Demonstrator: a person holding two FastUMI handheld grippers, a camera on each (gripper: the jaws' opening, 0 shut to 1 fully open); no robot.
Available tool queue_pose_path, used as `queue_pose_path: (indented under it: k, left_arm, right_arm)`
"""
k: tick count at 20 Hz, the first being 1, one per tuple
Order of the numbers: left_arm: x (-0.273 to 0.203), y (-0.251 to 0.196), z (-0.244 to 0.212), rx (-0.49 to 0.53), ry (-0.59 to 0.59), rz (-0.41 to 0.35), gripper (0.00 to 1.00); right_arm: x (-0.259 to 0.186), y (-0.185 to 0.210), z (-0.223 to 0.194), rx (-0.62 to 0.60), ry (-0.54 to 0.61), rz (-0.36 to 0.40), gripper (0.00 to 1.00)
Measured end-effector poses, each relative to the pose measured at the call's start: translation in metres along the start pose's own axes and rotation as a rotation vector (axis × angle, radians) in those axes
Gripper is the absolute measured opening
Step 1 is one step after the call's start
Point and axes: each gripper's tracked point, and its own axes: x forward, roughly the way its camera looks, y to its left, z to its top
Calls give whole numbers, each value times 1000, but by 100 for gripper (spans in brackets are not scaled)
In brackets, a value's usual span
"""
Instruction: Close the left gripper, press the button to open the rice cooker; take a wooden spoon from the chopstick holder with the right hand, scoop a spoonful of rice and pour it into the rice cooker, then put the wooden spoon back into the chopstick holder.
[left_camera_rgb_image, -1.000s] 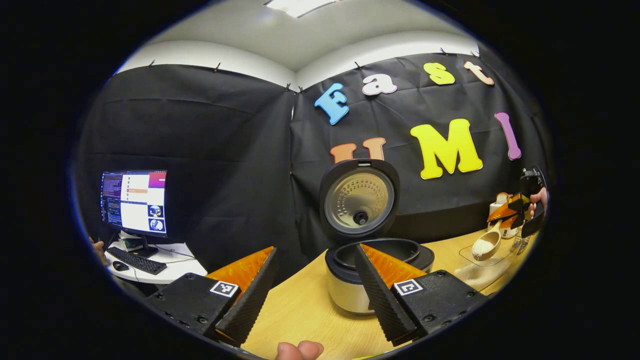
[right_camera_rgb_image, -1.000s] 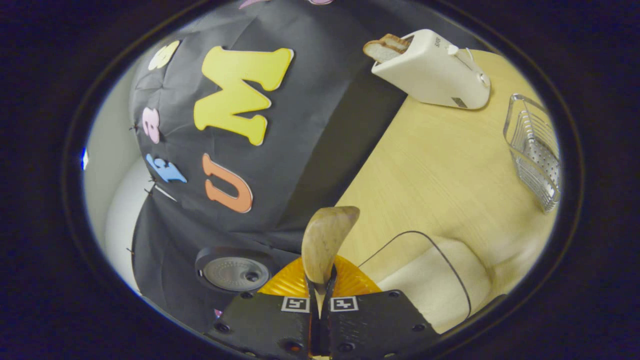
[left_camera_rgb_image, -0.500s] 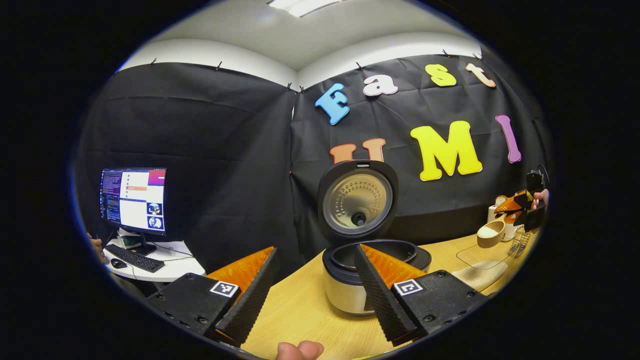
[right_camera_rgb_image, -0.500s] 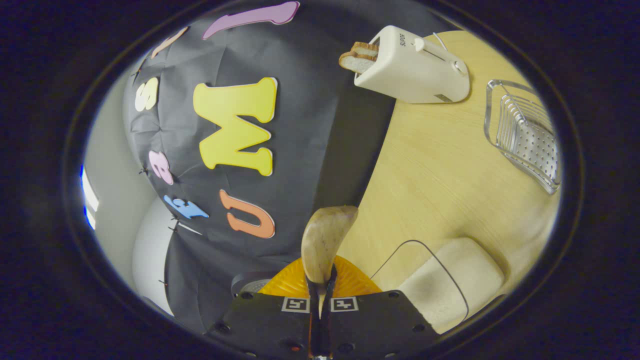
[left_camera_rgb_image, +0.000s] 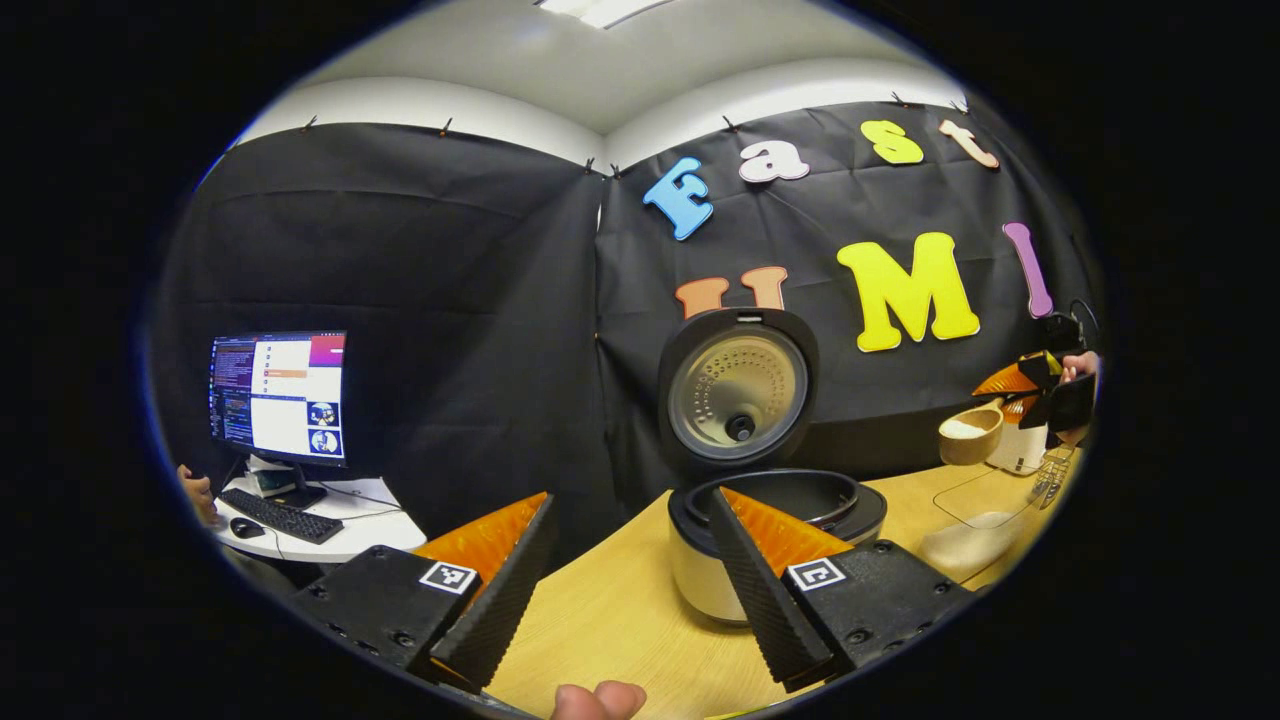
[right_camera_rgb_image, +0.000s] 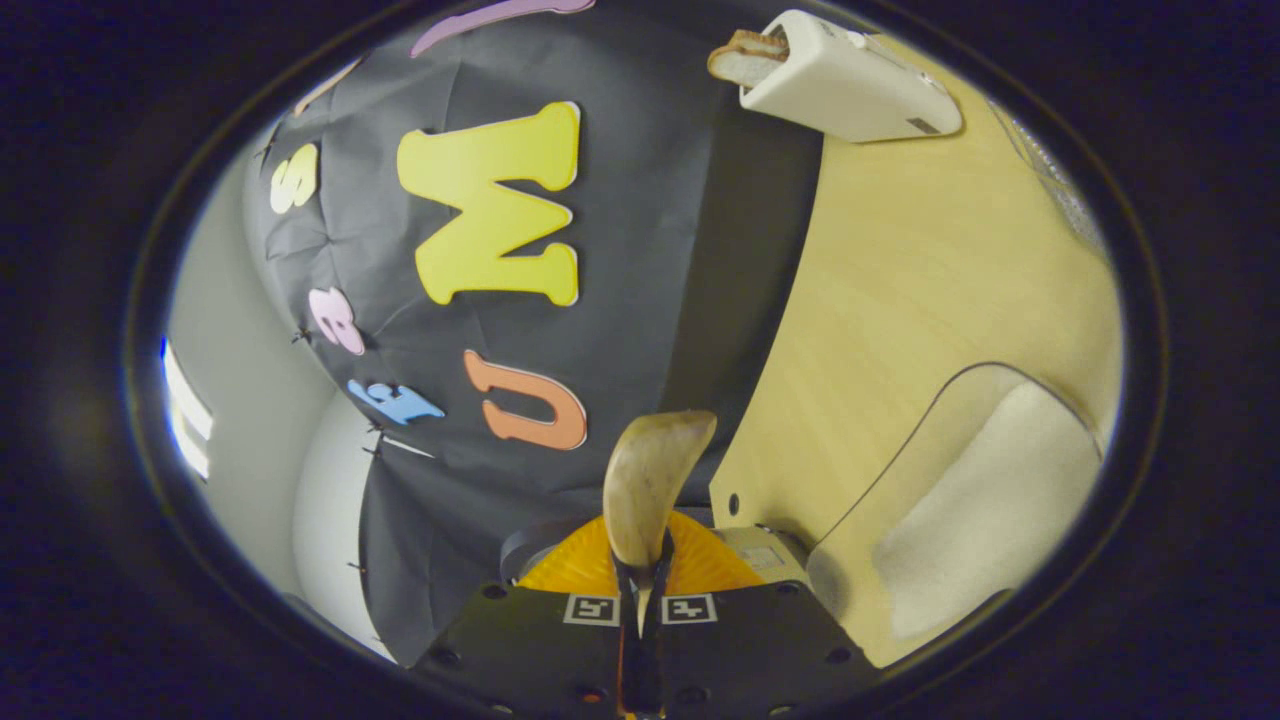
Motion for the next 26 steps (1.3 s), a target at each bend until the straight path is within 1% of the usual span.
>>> queue_pose_path:
  k: [6, 12, 16, 19, 24, 26]
  left_arm:
    - [-1, 17, -1, -19, 6, 18, 97]
    - [-4, 36, -1, -50, 7, 45, 97]
    - [-3, 47, -5, -52, 17, 61, 97]
    - [-1, 48, -14, -47, 48, 58, 97]
    - [1, 41, -25, -32, 83, 25, 97]
    - [2, 38, -26, -32, 86, 11, 97]
  right_arm:
    - [52, 23, -56, -97, 74, -21, 1]
    - [98, 36, -90, -219, 86, -59, 0]
    - [124, 34, -106, -352, 77, -109, 1]
    - [135, 32, -118, -450, 74, -131, 0]
    - [158, 34, -122, -660, 21, -166, 0]
    - [159, 39, -129, -733, 10, -161, 0]
